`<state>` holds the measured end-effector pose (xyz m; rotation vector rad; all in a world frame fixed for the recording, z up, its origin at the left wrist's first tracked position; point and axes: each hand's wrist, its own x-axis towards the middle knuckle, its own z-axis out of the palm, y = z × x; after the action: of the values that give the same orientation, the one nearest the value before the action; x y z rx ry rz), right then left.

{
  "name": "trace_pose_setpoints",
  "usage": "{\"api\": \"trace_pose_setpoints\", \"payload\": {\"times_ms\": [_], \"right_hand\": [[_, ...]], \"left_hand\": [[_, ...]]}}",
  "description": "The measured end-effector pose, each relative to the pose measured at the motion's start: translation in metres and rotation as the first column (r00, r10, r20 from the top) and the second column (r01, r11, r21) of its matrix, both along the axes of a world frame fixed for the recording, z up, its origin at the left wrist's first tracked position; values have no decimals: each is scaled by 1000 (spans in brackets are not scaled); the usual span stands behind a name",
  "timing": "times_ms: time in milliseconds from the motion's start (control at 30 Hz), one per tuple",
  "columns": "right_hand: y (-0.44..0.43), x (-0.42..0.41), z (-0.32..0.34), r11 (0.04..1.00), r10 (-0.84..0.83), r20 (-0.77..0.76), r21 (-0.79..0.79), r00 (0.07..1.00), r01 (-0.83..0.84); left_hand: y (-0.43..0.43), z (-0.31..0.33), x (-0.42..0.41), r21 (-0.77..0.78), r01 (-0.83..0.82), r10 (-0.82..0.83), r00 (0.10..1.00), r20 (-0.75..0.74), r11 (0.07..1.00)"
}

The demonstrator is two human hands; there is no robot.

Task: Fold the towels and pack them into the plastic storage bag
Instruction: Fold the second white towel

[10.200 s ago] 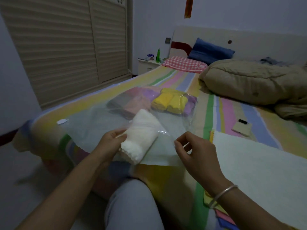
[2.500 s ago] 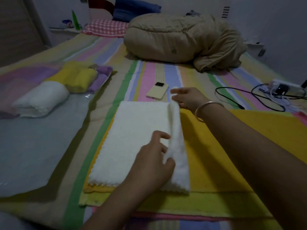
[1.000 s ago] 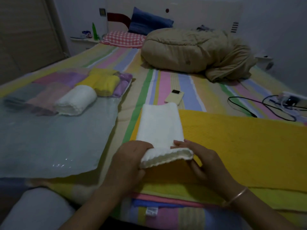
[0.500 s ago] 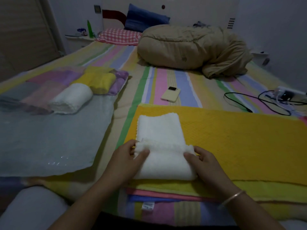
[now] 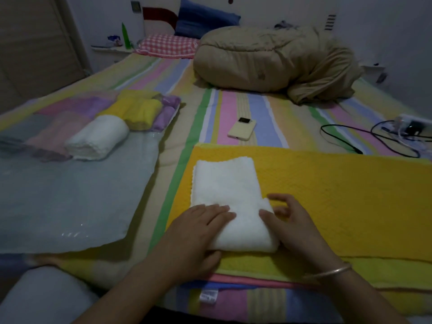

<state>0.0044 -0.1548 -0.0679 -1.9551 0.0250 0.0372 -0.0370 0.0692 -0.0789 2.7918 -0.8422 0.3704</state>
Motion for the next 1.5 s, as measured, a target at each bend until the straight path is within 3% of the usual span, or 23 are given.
{"api": "trace_pose_setpoints", "payload": {"times_ms": [33, 100, 167, 200, 233, 300, 400, 500, 633, 733, 833, 867, 933, 1033, 1100, 1200, 1300, 1400, 1500], "right_hand": [[-2, -3, 2, 991, 35, 180, -135, 983, -11], [-8, -6, 11, 897, 321, 435, -426, 841, -121], [-9, -2, 16, 731, 602, 380, -615, 702, -295], [-10, 4, 16, 678, 655, 317, -647, 686, -349], [-9, 11, 18, 672, 651, 267, -637, 710, -377], [-4, 30, 23, 787, 529, 216, -487, 821, -379], [9, 67, 28, 954, 259, 116, -184, 959, -235], [24, 101, 23, 990, 26, 2, -138, 1000, -25], [36, 121, 12, 908, -142, -28, -402, 989, 119], [39, 129, 10, 860, -153, -122, -505, 981, 71], [41, 130, 19, 941, -126, -276, -337, 953, 27], [42, 126, 24, 967, -111, -311, -252, 944, 30], [42, 114, 36, 992, -57, -322, -122, 945, 18], [45, 83, 58, 993, 74, -214, 111, 974, -52], [50, 58, 75, 972, 182, -150, 180, 972, -154], [60, 25, 101, 919, 376, -144, 185, 915, -349], [79, 1, 111, 907, 410, -150, 166, 899, -386], [106, -18, 102, 918, 383, -125, 162, 915, -362], [139, -32, 85, 940, 250, -91, 264, 964, -218]], "left_hand": [[0, 4, 3, -20, -10, 10, 1000, -15, 1000], [0, 18, 13, -61, -46, 40, 995, -96, 997], [3, 32, 31, -98, -75, 44, 957, -286, 992], [6, 40, 44, -104, -69, 22, 918, -397, 992], [8, 50, 58, -105, -57, -3, 868, -497, 993], [10, 68, 85, -136, -95, -20, 747, -665, 986], [16, 78, 122, -267, -363, 24, 629, -777, 893], [19, 62, 152, -316, -503, 250, 769, -589, 804], [17, 28, 170, -227, -543, 436, 811, -389, 808], [14, 18, 176, -58, -532, 511, 834, -208, 845], [14, 15, 181, 55, -443, 447, 889, -105, 895], [17, 18, 183, 47, -373, 375, 915, -149, 927], [24, 34, 182, -95, -211, 159, 908, -388, 973], [41, 69, 172, -275, -105, -123, 707, -697, 956], [49, 92, 158, -264, -35, -185, 622, -760, 964], [54, 114, 124, -294, 102, -298, 575, -762, 950], [71, 119, 78, -382, 139, -396, 509, -764, 914], [108, 105, 31, -471, 15, -385, 600, -701, 882], [154, 90, -19, -573, -129, -324, 715, -619, 809]]}}
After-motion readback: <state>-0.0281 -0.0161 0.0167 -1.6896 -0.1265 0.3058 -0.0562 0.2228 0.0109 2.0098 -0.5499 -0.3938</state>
